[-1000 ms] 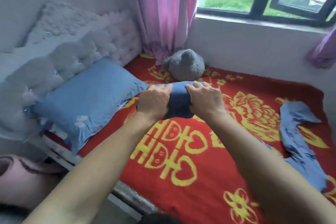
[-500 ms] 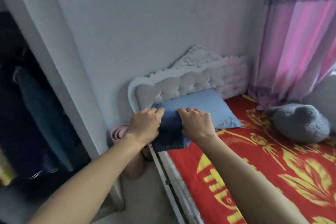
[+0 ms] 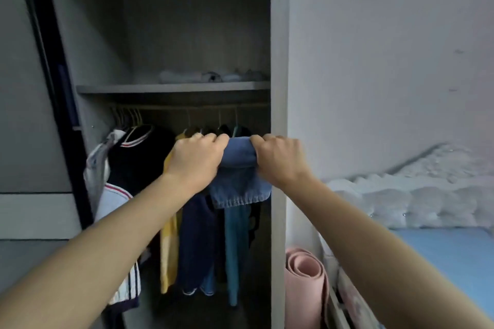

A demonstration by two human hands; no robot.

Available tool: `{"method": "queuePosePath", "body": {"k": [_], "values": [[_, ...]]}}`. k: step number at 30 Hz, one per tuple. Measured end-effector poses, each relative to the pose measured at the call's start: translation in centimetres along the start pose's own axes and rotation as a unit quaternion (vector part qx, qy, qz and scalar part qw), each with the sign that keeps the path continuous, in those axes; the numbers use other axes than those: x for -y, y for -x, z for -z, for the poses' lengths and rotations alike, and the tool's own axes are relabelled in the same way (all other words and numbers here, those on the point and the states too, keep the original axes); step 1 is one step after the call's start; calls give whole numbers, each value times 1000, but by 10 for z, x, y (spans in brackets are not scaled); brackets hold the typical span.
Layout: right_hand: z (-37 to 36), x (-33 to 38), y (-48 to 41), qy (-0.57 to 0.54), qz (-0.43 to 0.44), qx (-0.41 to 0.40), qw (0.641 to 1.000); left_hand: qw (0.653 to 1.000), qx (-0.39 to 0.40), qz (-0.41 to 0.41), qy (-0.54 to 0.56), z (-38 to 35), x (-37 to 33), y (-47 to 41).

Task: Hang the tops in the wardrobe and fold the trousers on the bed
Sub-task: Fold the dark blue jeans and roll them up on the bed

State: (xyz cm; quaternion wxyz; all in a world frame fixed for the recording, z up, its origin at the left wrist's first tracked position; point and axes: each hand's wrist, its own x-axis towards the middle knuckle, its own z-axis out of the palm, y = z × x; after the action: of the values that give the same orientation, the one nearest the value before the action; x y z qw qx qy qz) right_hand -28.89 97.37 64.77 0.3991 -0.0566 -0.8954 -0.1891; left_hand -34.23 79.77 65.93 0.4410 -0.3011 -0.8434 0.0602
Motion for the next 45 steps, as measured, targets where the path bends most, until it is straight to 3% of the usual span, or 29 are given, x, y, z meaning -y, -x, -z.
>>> {"method": "queuePosePath", "body": {"k": [10, 17, 21, 26, 36, 45], "values": [[-14, 64, -185, 7, 47, -155, 987, 988, -104, 29, -111, -34, 160, -90], [-39, 23, -322, 36, 32, -276, 960, 962, -236, 20, -134, -58, 210, -225], [-68, -15, -394, 69, 30, -311, 948, 955, -268, 35, -123, -93, 218, -305], [-117, -46, -470, 81, 43, -314, 945, 952, -273, 61, -128, -144, 227, -389], [-198, -73, -572, 142, 48, -229, 962, 958, -276, 45, -66, -259, 252, -506], [-253, -139, -604, 159, -33, -199, 966, 958, -286, -2, -5, -311, 210, -613]]}}
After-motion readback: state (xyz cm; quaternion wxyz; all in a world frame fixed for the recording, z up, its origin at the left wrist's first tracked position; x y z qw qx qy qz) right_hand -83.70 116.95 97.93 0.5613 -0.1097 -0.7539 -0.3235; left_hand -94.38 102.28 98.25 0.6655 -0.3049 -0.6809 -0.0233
